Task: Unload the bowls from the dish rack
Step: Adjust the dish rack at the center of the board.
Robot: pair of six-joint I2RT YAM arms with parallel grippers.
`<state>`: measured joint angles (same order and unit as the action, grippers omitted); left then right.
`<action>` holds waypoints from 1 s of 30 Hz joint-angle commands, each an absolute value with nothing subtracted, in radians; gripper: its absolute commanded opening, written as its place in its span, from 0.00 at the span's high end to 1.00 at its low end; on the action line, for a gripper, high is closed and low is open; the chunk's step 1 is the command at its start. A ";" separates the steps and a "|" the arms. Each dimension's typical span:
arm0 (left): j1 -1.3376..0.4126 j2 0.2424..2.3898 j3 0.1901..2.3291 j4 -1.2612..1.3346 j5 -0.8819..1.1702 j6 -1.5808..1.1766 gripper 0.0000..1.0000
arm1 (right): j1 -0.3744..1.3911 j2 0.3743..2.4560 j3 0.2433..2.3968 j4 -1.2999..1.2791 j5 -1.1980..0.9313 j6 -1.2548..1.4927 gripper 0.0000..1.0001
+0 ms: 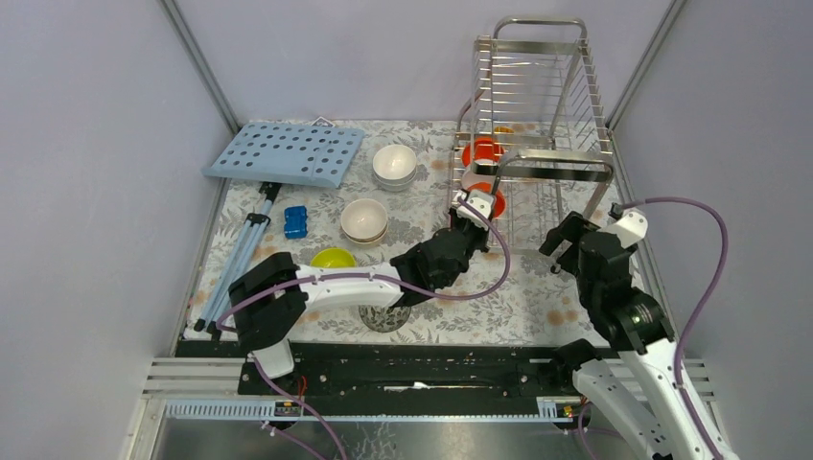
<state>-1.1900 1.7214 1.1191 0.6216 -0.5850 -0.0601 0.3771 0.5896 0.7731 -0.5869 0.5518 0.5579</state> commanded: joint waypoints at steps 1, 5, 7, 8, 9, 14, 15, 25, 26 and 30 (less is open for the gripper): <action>-1.249 1.758 1.130 0.608 -0.345 -0.322 0.77 | 0.380 0.531 0.853 -0.744 0.409 0.592 0.04; -1.253 1.721 1.096 0.597 -0.345 -0.325 0.47 | 0.380 0.475 0.876 -0.806 0.289 0.591 0.04; -1.254 1.694 1.066 0.594 -0.352 -0.327 0.37 | 0.380 0.448 0.875 -0.810 0.215 0.576 0.05; -1.255 1.678 1.053 0.594 -0.353 -0.327 0.33 | 0.380 0.434 0.871 -0.804 0.170 0.566 0.05; -1.254 1.663 1.039 0.591 -0.354 -0.327 0.29 | 0.380 0.417 0.857 -0.778 0.117 0.550 0.05; -1.256 1.568 0.967 0.560 -0.349 -0.332 0.14 | 0.380 0.363 0.797 -0.666 -0.075 0.513 0.06; -1.257 1.549 0.957 0.543 -0.347 -0.335 0.10 | 0.380 0.364 0.791 -0.647 -0.092 0.515 0.06; -1.258 1.223 0.789 0.342 -0.329 -0.330 0.01 | 0.380 0.431 0.666 -0.271 -0.190 0.560 0.07; -1.258 1.189 0.777 0.313 -0.342 -0.323 0.01 | 0.380 0.444 0.659 -0.239 -0.178 0.565 0.07; -1.257 1.064 0.724 0.228 -0.418 -0.312 0.01 | 0.380 0.475 0.620 -0.106 -0.127 0.579 0.07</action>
